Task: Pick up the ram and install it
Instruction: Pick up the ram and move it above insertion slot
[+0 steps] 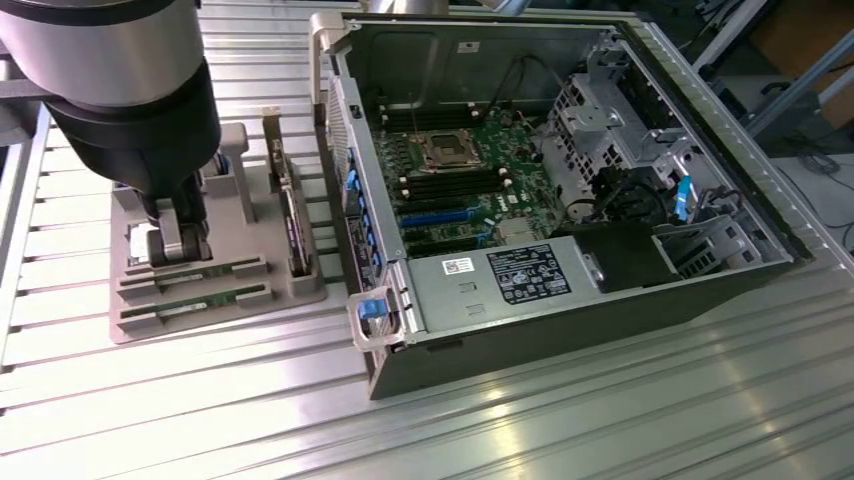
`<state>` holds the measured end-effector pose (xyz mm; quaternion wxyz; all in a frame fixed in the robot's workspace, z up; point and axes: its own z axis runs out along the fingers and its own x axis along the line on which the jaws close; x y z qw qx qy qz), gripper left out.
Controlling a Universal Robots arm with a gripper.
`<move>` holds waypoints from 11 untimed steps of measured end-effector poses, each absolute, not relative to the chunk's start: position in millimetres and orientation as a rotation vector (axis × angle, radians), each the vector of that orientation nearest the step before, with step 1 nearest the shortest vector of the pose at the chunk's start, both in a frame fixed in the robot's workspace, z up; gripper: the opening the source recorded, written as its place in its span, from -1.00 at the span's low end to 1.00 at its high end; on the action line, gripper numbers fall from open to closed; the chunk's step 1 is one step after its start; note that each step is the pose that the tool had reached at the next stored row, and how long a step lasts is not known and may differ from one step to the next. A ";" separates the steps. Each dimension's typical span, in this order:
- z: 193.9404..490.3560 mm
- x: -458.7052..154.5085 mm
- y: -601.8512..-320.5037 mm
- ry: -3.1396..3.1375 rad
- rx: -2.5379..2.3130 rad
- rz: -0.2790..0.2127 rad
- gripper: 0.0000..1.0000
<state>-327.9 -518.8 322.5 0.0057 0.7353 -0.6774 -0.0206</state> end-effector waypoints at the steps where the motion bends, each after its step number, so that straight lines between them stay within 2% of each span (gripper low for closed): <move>1: 320.7 -328.6 -518.8 -2.120 2.302 -0.064 -0.40; 11: 307.2 -341.0 -518.8 -2.120 2.303 -0.064 -0.40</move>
